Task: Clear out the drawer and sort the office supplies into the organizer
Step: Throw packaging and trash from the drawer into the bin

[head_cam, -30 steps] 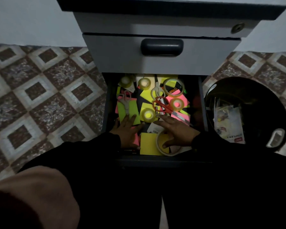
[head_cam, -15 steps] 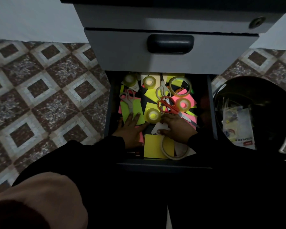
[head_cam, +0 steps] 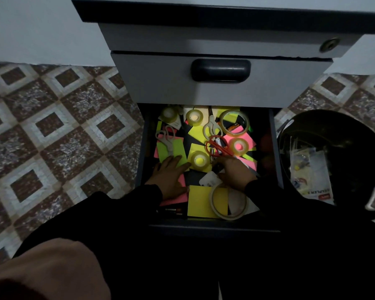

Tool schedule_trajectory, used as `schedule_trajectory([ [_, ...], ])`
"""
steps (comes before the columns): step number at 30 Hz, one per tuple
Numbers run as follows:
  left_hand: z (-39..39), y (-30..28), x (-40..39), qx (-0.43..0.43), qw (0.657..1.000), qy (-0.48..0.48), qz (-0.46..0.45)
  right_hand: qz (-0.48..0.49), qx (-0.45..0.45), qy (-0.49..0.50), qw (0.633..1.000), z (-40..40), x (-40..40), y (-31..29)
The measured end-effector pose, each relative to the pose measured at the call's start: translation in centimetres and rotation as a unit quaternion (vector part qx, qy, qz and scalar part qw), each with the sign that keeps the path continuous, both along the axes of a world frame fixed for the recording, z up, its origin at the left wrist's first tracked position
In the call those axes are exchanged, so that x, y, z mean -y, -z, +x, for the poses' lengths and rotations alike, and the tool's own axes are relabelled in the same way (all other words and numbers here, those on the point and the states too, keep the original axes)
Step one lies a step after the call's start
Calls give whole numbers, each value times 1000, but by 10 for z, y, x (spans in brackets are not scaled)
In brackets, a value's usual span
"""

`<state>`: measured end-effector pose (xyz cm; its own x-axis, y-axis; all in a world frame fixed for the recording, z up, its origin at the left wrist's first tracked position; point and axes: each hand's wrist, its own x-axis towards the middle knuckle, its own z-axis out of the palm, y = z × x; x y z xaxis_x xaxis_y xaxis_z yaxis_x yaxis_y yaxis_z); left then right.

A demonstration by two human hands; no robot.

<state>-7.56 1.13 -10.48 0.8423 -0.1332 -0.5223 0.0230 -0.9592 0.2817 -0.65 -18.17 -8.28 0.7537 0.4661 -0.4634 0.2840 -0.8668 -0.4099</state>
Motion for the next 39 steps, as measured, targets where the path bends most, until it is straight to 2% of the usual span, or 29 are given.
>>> schedule_trajectory([
  [10, 9, -3, -2, 16, 998, -52, -42, -15, -25, -9, 1000, 11, 7, 1],
  [19, 11, -6, -1, 29, 995, -77, -61, 100, -23, 70, 992, 14, 13, -10],
  [28, 17, -16, 8, 46, 981, -138, -126, 140, -15, 85, 986, 16, 24, -23],
  [34, 24, -35, 39, 48, 965, -178, -185, 125, 8, 132, 983, 26, 63, -56],
  [39, 38, -51, 86, 73, 952, -159, -250, 118, 37, 191, 974, 31, 117, -85],
])
